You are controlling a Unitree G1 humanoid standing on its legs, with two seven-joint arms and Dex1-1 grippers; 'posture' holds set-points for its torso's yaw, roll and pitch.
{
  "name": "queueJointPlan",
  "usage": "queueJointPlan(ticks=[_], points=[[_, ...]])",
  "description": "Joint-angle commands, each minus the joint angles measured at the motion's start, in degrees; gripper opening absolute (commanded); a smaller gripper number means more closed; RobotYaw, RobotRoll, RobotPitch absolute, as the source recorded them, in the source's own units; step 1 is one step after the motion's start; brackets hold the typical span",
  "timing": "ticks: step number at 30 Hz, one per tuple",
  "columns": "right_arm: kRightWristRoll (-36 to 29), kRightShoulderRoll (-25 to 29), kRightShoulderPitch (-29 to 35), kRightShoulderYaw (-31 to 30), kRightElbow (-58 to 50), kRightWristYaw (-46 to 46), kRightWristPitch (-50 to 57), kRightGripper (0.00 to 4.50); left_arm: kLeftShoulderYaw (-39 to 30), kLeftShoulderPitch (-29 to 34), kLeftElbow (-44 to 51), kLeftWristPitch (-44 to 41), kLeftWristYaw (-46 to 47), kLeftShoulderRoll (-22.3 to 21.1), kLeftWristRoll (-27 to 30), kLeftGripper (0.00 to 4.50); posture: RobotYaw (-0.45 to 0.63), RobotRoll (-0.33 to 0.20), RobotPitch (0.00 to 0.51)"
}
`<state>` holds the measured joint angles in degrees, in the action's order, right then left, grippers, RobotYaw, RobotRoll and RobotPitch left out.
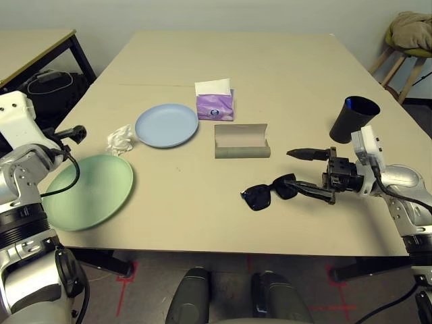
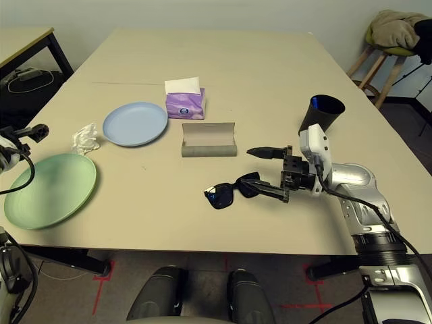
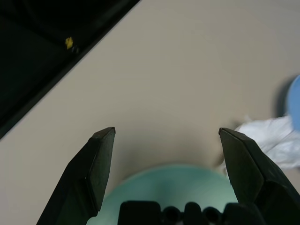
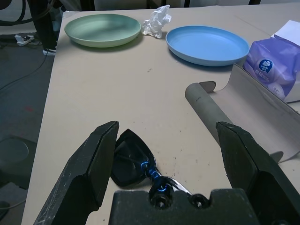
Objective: Organize and tidy the items on the table.
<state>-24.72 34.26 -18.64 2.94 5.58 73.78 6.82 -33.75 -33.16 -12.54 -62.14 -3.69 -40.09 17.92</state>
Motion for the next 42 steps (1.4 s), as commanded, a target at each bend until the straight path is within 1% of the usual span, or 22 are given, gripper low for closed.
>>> queueJointPlan(ticks=[1, 9, 14, 20, 24, 27, 35, 38, 42], points=[[-0.56, -0.05, 0.41, -0.6, -1.13, -0.35, 0.47, 4.48, 0.25, -0.73, -0.47, -4.94, 1.07, -1.25, -0.68, 4.5, 0.2, 0.0, 0.075], [-0.5, -0.25, 0.75, -0.63, -1.68, -1.04, 0.83, 4.48, 3.42, 0.0, -1.4, -10.39, -1.61, -4.72, -1.01, 4.5, 0.2, 0.0, 0.078], [-0.43, -0.53, 0.79, -0.56, -1.52, -1.3, 0.58, 4.48, 5.25, 0.82, -2.82, -11.96, -5.27, -7.21, -0.62, 4.5, 0.2, 0.0, 0.081], [-0.44, -0.71, 1.12, -0.58, -1.89, -1.52, 0.75, 4.48, 9.76, 3.12, -4.65, -12.91, -14.01, -13.85, 0.58, 4.5, 0.2, 0.0, 0.087], [-0.51, -1.05, 1.43, -0.89, -2.56, -2.0, 1.11, 4.48, 12.64, 3.48, -7.22, -12.24, -18.35, -17.08, 0.27, 4.5, 0.2, 0.0, 0.09], [-0.6, -1.21, 1.54, -1.0, -3.04, -2.31, 1.4, 4.48, 14.01, 3.46, -8.57, -12.18, -20.15, -18.12, -0.04, 4.5, 0.2, 0.0, 0.091], [-0.76, -1.33, 1.49, -0.86, -3.96, -2.75, 2.25, 4.48, 15.4, 4.43, -9.41, -12.04, -22.08, -17.93, -0.44, 4.5, 0.2, 0.0, 0.091], [-0.79, -1.33, 1.24, -0.84, -4.05, -2.88, 2.4, 4.5, 16.0, 4.63, -9.81, -11.84, -22.49, -18.14, -0.7, 3.91, 0.2, 0.0, 0.091], [-0.84, -1.31, 1.05, -0.8, -4.2, -3.01, 2.45, 4.5, 16.68, 5.29, -10.76, -11.47, -23.04, -18.48, -1.22, 2.41, 0.2, 0.0, 0.091]])
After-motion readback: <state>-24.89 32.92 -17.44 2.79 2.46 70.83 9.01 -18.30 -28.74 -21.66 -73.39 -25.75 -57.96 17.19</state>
